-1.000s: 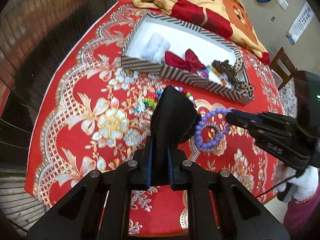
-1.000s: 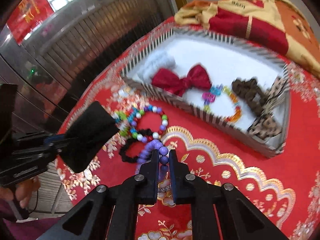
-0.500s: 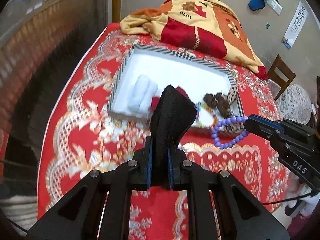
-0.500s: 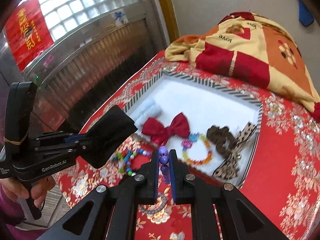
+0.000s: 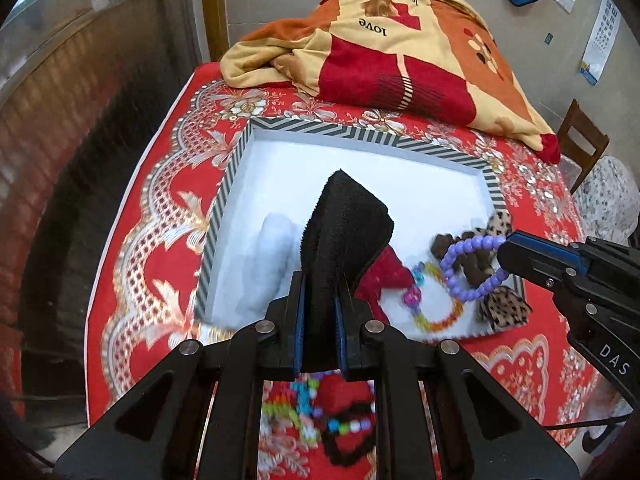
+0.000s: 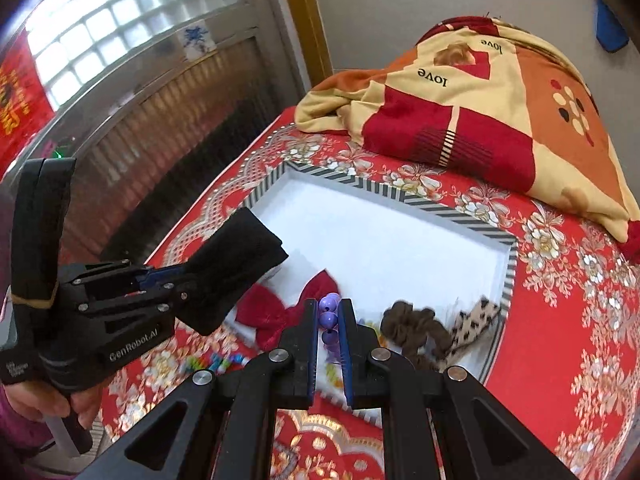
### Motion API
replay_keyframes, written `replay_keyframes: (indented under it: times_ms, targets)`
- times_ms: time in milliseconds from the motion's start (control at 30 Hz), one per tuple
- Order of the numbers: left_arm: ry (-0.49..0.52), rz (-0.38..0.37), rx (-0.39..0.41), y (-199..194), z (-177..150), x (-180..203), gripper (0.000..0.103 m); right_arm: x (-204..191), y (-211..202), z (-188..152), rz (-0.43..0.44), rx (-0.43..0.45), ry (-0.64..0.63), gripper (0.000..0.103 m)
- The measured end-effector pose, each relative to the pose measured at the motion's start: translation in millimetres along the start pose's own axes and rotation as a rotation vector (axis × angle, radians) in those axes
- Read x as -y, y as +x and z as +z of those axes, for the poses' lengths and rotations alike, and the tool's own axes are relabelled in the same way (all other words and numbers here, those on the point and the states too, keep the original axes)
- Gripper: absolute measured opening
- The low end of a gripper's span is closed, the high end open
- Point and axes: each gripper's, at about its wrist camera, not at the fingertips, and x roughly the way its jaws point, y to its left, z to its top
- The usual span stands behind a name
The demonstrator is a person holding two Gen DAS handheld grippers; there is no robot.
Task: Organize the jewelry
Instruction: 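Carry the black clip and purple bracelet into the white tray and open both tools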
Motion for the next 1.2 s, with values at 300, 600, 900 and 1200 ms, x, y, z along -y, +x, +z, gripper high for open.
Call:
replay_keyframes:
  times_ms: [300,600,900,1200]
  targets:
    - [-0.003,0.002,-0.045,45,34,1,0.012,27,50,30,-0.018,-0.057,0.037,0.009]
    - [0.000,0.003,-0.097,88,58,9,0.012,89,95,42,-0.112,-0.128,0.144,0.009]
    - [-0.017,0.027,-0.121,109,61,9,0.015,103,103,34,-0.129,-0.161,0.181,0.035]
    - [-0.046,0.030,-0.102,90,54,7,0.053,87,58,17,-0.074,-0.061,0.216,0.035]
